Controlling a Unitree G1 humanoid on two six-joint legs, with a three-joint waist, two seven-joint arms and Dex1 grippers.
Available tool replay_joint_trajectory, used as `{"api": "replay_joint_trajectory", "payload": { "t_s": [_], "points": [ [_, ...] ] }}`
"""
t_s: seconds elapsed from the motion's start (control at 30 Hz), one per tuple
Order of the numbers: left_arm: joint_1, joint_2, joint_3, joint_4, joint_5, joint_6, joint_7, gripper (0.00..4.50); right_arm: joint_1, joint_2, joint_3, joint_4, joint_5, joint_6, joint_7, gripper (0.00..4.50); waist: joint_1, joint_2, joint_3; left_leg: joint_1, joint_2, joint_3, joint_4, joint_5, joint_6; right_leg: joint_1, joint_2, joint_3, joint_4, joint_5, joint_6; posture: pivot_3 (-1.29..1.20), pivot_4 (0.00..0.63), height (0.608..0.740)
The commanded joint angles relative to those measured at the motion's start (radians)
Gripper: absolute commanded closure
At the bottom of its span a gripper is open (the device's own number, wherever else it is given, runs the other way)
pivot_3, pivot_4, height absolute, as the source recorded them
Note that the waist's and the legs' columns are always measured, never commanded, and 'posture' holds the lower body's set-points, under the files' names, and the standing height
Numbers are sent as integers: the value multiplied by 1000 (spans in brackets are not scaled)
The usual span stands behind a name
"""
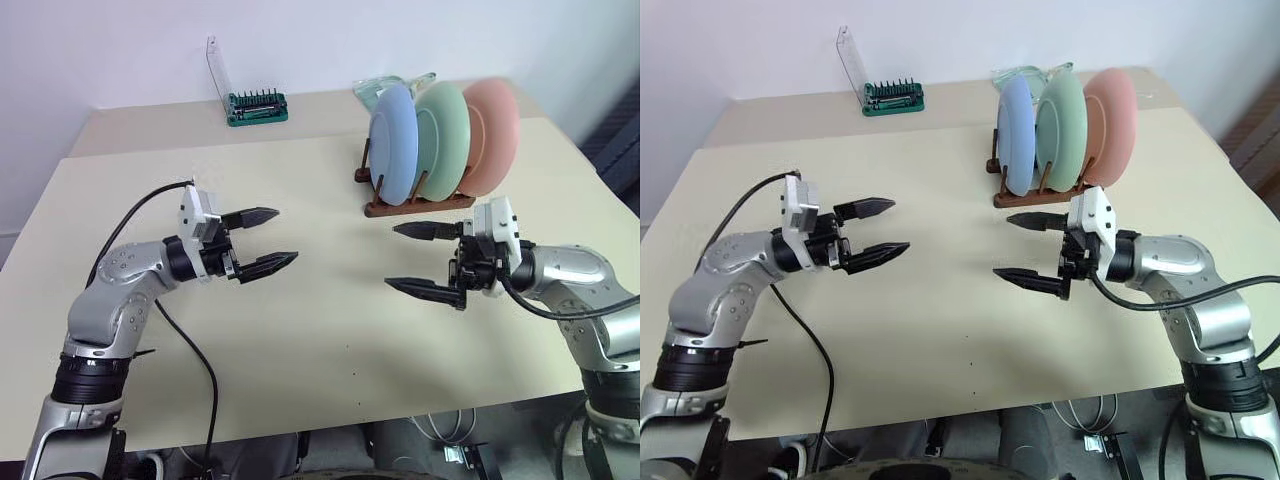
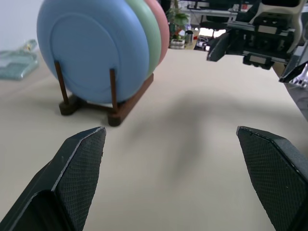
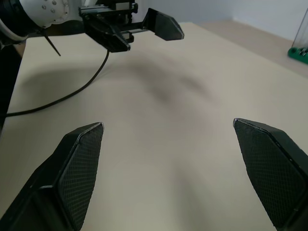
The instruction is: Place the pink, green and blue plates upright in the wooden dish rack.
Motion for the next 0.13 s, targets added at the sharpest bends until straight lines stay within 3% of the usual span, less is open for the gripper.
{"api": "replay_joint_trajectory", "payload": {
  "t_s": [0.03,0.13],
  "points": [
    [-7,-7,4,-46,2,-20,10,0,-21,-24,-28,-23,-2,-25,-6,91,0,0,0,0,0,0,0,0,0,0,0,0,0,0,0,0,150,740],
    [-22,-18,1,-22,20,-39,11,0,-70,-9,-11,21,-13,-42,-14,91,-1,0,0,0,0,0,0,0,0,0,0,0,0,0,0,0,150,740]
  ]
}}
